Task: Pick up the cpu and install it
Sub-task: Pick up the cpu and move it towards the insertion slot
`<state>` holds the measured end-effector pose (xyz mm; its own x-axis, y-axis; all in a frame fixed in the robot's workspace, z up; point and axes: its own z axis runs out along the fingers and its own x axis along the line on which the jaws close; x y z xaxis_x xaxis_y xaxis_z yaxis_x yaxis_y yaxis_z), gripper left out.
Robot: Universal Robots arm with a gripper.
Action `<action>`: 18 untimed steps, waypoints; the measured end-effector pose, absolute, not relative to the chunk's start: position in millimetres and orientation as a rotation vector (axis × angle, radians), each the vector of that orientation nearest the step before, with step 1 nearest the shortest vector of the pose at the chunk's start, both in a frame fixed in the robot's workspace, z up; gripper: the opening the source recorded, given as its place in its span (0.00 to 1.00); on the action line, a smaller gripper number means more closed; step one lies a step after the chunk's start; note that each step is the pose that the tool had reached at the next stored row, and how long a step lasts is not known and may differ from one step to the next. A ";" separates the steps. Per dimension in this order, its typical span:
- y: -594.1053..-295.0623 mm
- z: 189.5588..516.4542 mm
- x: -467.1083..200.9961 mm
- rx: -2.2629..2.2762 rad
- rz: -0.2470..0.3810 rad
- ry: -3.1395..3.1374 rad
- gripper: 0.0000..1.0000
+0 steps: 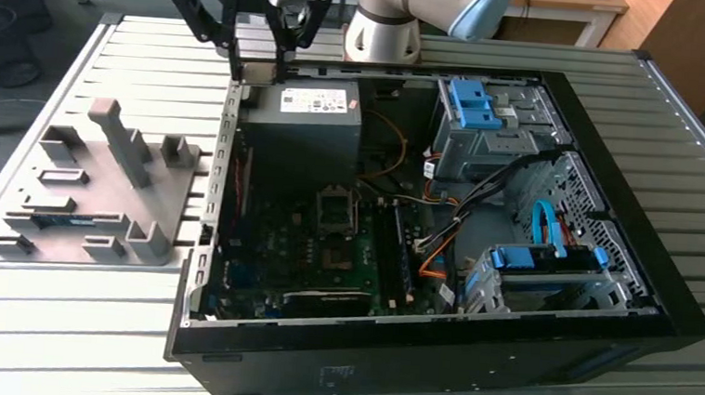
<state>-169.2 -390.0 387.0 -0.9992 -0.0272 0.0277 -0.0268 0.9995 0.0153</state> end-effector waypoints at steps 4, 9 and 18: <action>-390.0 387.0 -161.3 0.042 -0.023 -3.113 0.47; -390.0 387.0 -151.3 0.042 -0.023 -3.113 0.47; -390.0 387.0 -134.3 0.042 -0.023 -3.112 0.47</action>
